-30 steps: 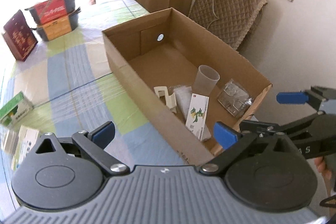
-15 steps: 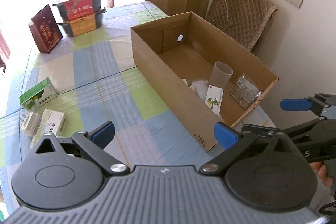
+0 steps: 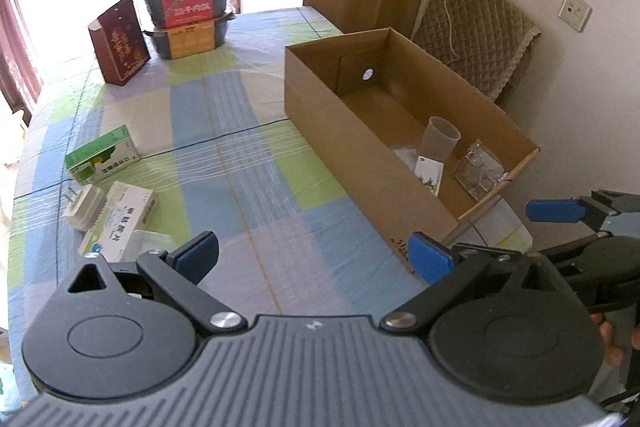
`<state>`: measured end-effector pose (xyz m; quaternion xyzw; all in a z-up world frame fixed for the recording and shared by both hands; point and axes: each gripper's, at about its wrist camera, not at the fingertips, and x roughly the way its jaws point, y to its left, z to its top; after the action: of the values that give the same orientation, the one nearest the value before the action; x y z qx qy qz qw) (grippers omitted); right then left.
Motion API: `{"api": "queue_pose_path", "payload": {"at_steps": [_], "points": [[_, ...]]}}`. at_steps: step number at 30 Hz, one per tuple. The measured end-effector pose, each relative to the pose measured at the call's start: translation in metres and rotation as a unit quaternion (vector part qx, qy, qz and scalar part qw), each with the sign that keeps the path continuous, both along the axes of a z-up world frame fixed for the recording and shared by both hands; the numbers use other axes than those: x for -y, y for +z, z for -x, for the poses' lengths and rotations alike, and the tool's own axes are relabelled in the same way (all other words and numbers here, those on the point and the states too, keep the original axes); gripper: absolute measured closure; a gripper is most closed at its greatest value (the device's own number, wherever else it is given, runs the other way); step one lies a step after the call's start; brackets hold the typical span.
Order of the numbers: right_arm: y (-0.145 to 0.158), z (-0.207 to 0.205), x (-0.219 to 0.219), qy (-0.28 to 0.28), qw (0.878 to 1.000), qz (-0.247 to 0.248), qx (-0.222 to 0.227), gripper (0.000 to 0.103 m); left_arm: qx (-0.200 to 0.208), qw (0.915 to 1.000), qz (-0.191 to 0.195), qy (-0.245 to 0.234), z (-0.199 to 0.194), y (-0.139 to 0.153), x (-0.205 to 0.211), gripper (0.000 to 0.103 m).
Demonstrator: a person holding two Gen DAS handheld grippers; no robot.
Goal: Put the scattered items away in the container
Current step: 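Lift both tools out of the box and move toward the remaining table items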
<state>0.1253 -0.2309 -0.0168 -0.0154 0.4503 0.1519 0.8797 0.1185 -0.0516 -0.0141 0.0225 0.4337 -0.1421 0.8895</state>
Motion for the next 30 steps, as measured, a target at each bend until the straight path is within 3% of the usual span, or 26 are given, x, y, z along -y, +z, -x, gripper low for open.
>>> {"api": "queue_pose_path", "payload": {"at_steps": [15, 30], "points": [[-0.028, 0.0, -0.057, 0.077, 0.997, 0.008, -0.025, 0.0, -0.008, 0.9989, 0.002, 0.047, 0.016, -0.021, -0.058, 0.004], [-0.076, -0.026, -0.116, 0.15, 0.987, 0.009, -0.057, 0.0, -0.047, 0.9915, -0.016, 0.12, 0.011, -0.062, -0.126, 0.004]]}}
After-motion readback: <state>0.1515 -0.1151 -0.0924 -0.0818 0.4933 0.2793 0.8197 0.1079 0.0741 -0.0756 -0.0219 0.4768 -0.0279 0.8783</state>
